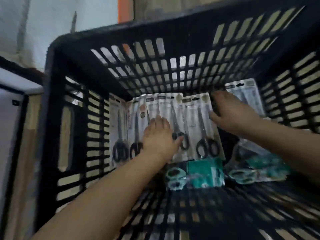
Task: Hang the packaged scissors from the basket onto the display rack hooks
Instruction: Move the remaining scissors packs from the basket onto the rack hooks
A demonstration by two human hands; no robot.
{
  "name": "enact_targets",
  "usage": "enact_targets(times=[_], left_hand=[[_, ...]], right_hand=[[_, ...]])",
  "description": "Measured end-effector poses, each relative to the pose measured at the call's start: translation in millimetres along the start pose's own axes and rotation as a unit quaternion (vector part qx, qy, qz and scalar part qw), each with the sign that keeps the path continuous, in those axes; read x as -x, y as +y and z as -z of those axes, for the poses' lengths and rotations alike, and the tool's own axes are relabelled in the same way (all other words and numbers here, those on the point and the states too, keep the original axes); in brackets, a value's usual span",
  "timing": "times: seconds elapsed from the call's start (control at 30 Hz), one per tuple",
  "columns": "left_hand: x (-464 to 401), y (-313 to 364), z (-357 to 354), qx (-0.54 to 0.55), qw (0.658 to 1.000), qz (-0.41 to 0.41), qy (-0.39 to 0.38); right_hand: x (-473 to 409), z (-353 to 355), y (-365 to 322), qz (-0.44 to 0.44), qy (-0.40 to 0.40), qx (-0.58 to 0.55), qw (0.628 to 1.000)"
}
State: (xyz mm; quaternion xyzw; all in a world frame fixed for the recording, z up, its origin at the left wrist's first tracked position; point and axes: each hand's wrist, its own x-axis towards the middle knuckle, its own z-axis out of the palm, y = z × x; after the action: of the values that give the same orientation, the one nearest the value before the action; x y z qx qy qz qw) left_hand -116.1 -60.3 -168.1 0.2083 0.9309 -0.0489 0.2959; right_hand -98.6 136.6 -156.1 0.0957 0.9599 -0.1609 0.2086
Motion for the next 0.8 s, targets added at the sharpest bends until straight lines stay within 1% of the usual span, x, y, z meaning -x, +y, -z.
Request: enact_targets(times=[0.07, 0.13, 0.2, 0.3, 0.4, 0.53, 0.63, 0.73, 0.8], left_hand=[[-17, 3, -13, 0.011, 0.999, 0.03, 0.016], [-30, 4, -21, 0.02, 0.998, 0.044, 0.045], [-39, 7, -24, 0.02, 0.995, 0.064, 0.079], [-40, 11, -24, 0.046, 0.993, 0.073, 0.076], [-40, 13, -19, 0.13, 0.985, 0.083, 0.07], [-39, 20, -14, 0.259, 0.955, 0.137, 0.052], [-42, 16, -13, 0.352, 0.921, 0.16, 0.051], [-46, 10, -10, 0.402, 0.9, 0.161, 0.042], [-48, 8, -7, 0.429, 0.888, 0.162, 0.04]], right_hand=[[-18, -13, 1, -0.002, -0.007, 0.005, 1.0], [-29, -30, 3, -0.004, -0.046, 0.014, 0.999], [-35, -46, 5, -0.011, -0.068, -0.004, 0.998], [-36, -65, 8, -0.064, -0.084, -0.043, 0.993], [-25, -71, 5, -0.087, -0.089, -0.045, 0.991], [-16, -74, -7, -0.126, -0.064, -0.081, 0.987], [-21, -71, -11, -0.148, -0.05, -0.107, 0.982], [-27, -66, -9, -0.173, -0.035, -0.113, 0.978], [-32, -64, -8, -0.192, -0.03, -0.148, 0.97]])
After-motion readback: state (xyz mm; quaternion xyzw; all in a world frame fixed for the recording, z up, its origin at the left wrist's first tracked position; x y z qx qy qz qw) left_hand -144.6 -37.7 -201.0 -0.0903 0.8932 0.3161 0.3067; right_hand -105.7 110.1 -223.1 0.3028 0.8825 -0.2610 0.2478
